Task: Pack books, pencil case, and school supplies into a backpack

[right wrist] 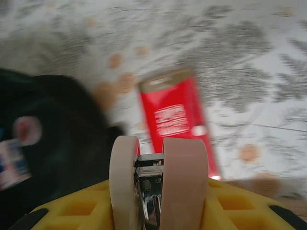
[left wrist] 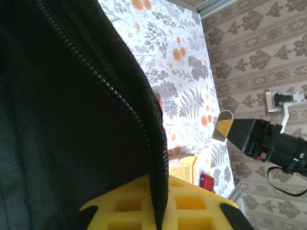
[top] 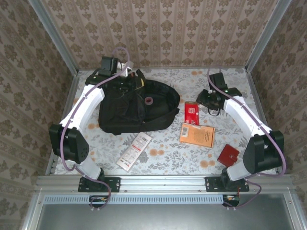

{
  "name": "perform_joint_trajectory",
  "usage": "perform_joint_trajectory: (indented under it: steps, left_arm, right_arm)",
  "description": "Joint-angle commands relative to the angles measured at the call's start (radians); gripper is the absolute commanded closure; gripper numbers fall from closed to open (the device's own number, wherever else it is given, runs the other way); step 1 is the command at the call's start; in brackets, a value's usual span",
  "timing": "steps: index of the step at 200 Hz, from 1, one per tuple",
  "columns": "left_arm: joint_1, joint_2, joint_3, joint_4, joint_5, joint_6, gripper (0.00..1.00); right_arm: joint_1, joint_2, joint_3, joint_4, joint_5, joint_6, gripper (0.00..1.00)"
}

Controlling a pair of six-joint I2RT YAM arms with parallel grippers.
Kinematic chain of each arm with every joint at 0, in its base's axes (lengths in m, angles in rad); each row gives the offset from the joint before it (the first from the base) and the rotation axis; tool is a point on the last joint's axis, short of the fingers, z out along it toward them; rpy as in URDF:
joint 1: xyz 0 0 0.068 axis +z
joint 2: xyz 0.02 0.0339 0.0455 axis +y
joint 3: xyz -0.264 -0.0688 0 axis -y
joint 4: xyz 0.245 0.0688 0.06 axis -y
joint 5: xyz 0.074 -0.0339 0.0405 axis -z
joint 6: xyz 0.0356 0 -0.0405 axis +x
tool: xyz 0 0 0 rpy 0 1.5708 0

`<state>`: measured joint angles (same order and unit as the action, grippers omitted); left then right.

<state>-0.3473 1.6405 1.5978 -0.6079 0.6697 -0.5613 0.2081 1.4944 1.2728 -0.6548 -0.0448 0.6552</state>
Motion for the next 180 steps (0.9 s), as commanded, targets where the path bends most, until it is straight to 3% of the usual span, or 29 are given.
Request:
perform_joint_trajectory:
  steps: [1,54,139,162,180]
  left_arm:
    - [-0.015,-0.033,0.074,-0.012,0.046,0.037,1.0]
    - [-0.013,-0.059,0.084,-0.009,0.057,0.047,1.0]
    - [0.029,-0.154,0.035,0.085,0.109,-0.002,1.0]
    - [0.036,-0.16,0.03,0.089,0.116,-0.002,1.0]
    - [0.042,-0.168,0.026,0.094,0.118,-0.005,1.0]
  right_arm:
    - [0.094,0.054,0.115,0.045,-0.108,0.037,0.6]
    - [0.28,0.311,0.401,0.024,-0.171,0.029,0.6]
    - [0.377,0.582,0.588,0.091,-0.264,0.201,0.57]
    - [0.409,0.622,0.626,0.158,-0.333,0.242,0.53]
    - [0.42,0.624,0.629,0.191,-0.368,0.265,0.4]
